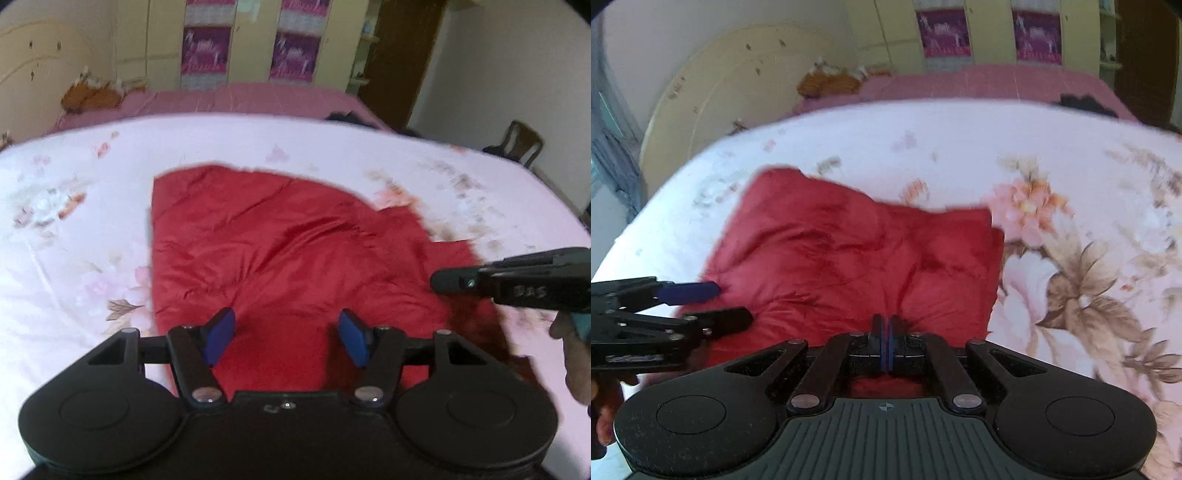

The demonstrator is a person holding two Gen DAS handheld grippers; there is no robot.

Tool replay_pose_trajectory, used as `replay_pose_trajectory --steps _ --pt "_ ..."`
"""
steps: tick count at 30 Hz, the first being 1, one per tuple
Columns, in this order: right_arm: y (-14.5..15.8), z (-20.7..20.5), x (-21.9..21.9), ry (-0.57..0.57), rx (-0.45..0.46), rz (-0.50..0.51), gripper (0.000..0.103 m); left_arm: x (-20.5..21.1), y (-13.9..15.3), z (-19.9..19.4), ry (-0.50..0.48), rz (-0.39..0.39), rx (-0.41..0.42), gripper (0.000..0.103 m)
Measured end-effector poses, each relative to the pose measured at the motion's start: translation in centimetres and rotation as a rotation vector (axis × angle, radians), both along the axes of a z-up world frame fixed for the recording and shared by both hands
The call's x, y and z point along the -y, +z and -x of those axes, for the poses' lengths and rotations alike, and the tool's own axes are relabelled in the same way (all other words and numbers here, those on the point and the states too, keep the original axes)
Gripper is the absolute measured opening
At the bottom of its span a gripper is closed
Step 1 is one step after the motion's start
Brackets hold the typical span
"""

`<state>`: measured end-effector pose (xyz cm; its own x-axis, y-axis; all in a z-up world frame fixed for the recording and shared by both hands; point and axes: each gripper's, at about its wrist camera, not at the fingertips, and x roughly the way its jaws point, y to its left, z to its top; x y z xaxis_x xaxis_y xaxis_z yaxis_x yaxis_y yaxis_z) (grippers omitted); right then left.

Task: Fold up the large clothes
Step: 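Push the folded jacket into a neat square and open both grippers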

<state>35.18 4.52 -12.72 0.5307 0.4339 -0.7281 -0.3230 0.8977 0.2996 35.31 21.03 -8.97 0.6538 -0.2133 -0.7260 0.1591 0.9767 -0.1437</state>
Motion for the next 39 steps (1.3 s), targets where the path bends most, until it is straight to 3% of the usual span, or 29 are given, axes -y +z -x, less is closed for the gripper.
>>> replay_pose_trajectory --steps 3,6,8,15,17,19,21,25,28,35,36,37,38,39 --pt "1.4 3.2 0.4 0.036 0.008 -0.02 0.0 -0.2 1.2 3.5 -0.01 0.031 0.019 0.06" --pt "-1.9 3.4 -1.1 0.069 -0.076 0.075 0.0 0.8 -0.8 5.0 -0.025 -0.041 0.013 0.064" --pt "-2.4 3.3 -1.2 0.043 -0.106 0.061 0.0 0.9 -1.4 5.0 -0.01 -0.049 0.006 0.064" --pt "3.4 10.2 0.1 0.063 0.017 -0.017 0.0 1.4 1.6 10.7 0.035 -0.016 0.032 0.06" --pt "2.9 11.9 -0.2 0.089 -0.001 -0.008 0.0 2.2 0.9 12.0 0.036 -0.039 0.025 0.061" --pt "0.6 12.2 -0.9 0.113 -0.036 0.051 0.0 3.1 -0.5 12.1 0.049 -0.099 0.01 0.064" --pt "-1.9 11.8 -1.0 0.085 -0.102 0.032 0.0 3.3 -1.5 12.1 0.061 -0.111 0.01 0.064" --pt "-2.4 11.4 -0.8 0.071 -0.121 0.015 0.0 3.6 -1.5 12.4 0.078 -0.133 0.02 0.064" --pt "-0.1 12.8 -0.5 0.075 -0.089 0.022 0.0 3.8 0.3 13.8 0.11 -0.13 0.015 0.06" --pt "5.7 19.3 2.7 0.061 0.034 -0.013 0.0 5.7 5.7 20.0 0.163 -0.116 0.115 0.06" --pt "6.1 20.1 3.0 0.051 0.039 -0.008 0.0 6.1 6.2 20.6 0.17 -0.115 0.124 0.062" --pt "6.3 20.7 3.3 0.04 0.042 -0.004 0.0 6.5 6.6 21.1 0.177 -0.116 0.135 0.073" --pt "6.4 21.3 3.6 0.019 0.046 0.003 0.0 7.0 7.0 21.7 0.189 -0.121 0.153 0.099" --pt "6.5 21.8 3.9 -0.006 0.048 0.014 0.0 7.5 7.3 22.3 0.211 -0.137 0.18 0.101"
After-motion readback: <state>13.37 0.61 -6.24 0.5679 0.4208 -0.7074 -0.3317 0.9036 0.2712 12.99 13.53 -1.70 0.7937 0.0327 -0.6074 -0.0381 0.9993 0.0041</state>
